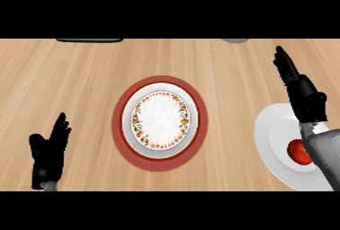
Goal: Pick the tomato from the plate and place it in the plate
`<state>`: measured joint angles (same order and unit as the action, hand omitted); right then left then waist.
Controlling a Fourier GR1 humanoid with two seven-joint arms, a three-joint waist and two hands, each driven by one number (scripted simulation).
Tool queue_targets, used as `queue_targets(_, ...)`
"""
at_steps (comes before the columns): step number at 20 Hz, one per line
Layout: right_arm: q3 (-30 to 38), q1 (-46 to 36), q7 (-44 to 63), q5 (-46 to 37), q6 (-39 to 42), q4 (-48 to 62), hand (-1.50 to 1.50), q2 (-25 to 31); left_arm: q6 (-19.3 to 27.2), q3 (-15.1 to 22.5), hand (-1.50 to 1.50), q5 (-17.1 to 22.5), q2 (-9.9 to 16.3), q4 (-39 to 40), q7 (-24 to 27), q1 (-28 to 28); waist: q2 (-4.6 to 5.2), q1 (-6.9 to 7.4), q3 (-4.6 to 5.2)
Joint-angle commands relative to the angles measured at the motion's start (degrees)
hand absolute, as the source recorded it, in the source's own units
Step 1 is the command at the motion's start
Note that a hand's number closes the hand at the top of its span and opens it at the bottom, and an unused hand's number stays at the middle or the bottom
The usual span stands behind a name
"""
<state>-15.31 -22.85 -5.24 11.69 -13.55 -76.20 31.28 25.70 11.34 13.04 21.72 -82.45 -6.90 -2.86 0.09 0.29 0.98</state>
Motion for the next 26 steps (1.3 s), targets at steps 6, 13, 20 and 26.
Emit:
queue_targets(6,8.8,-6.2,-13.0,19.8,35.6,1.7,1.50,8.3,-7.4,4.4,0.00,3.4,-3.3,0.1,-1.8,1.7,0.92,-0.17,-1.44)
queue_targets(13,18.0,-1.3,-35.6,13.7,41.0,26.5,-1.50,15.5,-11.9,6.1,0.00,5.4,-5.5,0.5,-1.4,3.5,1.24,0.89,-1.36)
queue_targets(20,14.6,-2.3,-50.3,3.2,51.7,37.5,-1.50,21.0,-12.6,5.9,0.00,5.3,-6.1,1.6,-2.6,5.0,0.90,1.72,-1.28)
queue_targets(26,4.4,-3.8,-48.4,-9.6,48.8,28.3,-1.50,30.4,-13.5,5.7,0.00,5.5,-5.9,1.6,-2.1,4.2,0.52,1.96,-1.12)
